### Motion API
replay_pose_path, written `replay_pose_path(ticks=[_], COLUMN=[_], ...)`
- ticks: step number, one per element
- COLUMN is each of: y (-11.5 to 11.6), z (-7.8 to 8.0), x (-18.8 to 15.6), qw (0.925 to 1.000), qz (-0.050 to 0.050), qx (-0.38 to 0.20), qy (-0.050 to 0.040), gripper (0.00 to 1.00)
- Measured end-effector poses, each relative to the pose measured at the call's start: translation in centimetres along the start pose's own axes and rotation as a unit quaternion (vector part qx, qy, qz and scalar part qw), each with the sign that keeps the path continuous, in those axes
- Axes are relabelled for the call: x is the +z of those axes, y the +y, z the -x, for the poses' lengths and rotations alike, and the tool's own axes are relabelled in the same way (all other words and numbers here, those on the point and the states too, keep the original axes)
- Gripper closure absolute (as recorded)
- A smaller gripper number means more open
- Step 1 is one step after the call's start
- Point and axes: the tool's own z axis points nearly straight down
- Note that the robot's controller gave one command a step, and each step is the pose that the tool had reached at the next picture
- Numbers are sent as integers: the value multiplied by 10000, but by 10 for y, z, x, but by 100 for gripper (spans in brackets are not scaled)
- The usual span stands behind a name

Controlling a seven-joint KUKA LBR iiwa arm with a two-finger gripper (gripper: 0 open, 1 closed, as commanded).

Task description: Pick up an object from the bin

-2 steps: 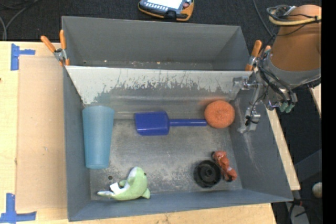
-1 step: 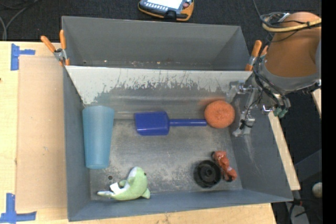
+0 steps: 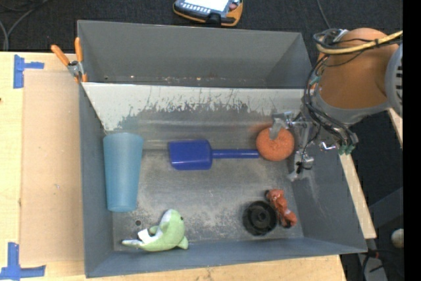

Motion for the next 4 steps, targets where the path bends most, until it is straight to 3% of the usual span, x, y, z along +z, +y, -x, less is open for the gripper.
replay_pose_path(ticks=[1,2,3,4], y=[-16,-1,-12,56], z=[-1,7,-4,-34], x=[-5,-94,-11,-54], qw=[9959,10000,9926,9990], qz=[1,2,10,-8], qx=[909,-56,1215,439], qy=[14,-8,46,-82], gripper=[0,0,0,0])
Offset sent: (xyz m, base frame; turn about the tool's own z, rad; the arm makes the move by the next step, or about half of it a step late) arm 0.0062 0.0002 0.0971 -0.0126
